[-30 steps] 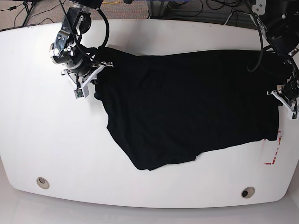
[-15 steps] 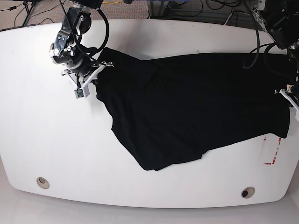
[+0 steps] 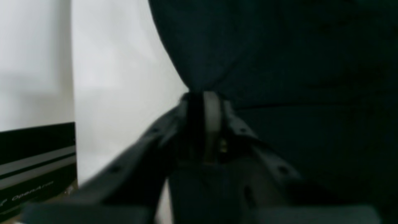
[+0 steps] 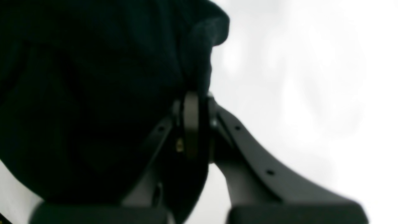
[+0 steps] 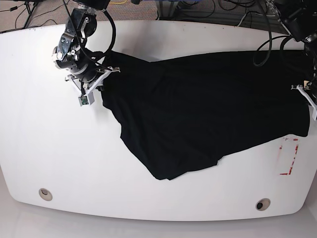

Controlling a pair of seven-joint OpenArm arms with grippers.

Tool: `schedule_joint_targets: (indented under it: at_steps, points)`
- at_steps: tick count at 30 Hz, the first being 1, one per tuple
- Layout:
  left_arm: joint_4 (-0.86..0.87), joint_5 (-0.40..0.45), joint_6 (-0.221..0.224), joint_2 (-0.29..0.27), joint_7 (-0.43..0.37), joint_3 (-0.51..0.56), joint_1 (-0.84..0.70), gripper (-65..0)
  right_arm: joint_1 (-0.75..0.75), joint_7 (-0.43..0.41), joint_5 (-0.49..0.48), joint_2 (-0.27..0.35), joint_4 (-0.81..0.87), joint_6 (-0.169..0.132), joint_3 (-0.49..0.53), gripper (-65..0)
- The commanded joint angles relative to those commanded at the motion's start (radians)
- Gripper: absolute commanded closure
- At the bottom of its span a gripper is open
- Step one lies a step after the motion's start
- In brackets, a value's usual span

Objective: Layout the t-shirt on the table in an organized manner, then fold the t-shirt properly
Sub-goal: 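Release and regrasp the shirt edge with the left gripper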

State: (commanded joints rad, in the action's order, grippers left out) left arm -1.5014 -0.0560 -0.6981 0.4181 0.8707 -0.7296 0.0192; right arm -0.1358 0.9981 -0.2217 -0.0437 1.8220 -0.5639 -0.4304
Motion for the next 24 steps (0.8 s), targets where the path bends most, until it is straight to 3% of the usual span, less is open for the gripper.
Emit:
schedule_joint_targets:
  at_steps: [9, 15, 18, 24]
  points:
    - [-0.137, -0.003, 0.000, -0.006, 0.014, -0.035, -0.114, -6.9, 0.000, 0.000, 0.000, -0.002, 0.000, 0.000, 0.000, -2.5]
    - [-0.126, 0.000, 0.000, -0.006, 0.014, -0.041, -0.129, -9.3, 0.002, 0.000, 0.000, 0.002, 0.000, 0.000, 0.000, -2.5]
    - [-0.087, 0.000, 0.000, -0.008, 0.014, -0.041, -0.126, -15.8, 0.002, 0.000, 0.000, 0.002, 0.000, 0.000, 0.000, -2.5]
    - [0.011, -0.002, 0.000, -0.008, 0.012, -0.072, -0.034, -39.9, 0.002, 0.000, 0.000, -0.002, 0.000, 0.000, 0.002, -2.5]
